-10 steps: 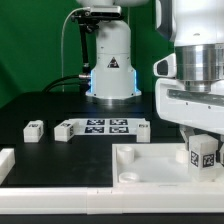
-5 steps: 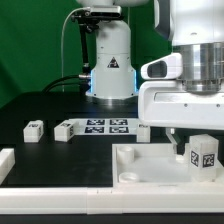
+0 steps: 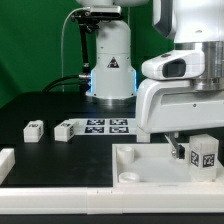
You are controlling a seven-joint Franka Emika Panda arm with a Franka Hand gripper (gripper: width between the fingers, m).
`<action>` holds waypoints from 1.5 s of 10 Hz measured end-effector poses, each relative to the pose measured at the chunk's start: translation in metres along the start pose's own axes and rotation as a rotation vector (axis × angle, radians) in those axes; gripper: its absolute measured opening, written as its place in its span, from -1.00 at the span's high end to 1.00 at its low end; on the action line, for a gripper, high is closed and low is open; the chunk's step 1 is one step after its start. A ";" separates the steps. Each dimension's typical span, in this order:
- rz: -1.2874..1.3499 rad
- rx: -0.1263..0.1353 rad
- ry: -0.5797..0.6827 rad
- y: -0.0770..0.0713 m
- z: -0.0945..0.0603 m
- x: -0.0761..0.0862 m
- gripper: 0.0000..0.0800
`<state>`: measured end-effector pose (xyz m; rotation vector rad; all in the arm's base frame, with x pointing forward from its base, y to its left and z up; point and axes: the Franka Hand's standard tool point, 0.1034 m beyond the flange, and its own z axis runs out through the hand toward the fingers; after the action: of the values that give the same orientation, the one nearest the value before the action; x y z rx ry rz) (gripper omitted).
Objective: Assemble one leg
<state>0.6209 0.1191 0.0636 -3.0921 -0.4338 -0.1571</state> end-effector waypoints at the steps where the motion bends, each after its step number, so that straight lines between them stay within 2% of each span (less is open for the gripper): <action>1: 0.018 0.000 0.000 0.000 0.000 0.000 -0.58; 3: 0.038 0.001 -0.001 0.000 0.000 0.000 0.28; 6: 0.119 0.001 -0.001 0.000 0.000 0.000 0.27; 9: 0.663 -0.009 0.022 -0.003 0.000 -0.004 0.27; 13: 1.222 -0.034 0.030 -0.006 0.001 -0.003 0.27; 15: 1.423 -0.021 0.031 -0.005 0.001 -0.002 0.27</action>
Offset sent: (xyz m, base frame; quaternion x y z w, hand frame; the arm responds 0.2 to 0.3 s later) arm 0.0000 0.0000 0.0000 0.0000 0.0000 0.0899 0.9960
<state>0.6171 0.1237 0.0626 -2.5845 1.6675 -0.1497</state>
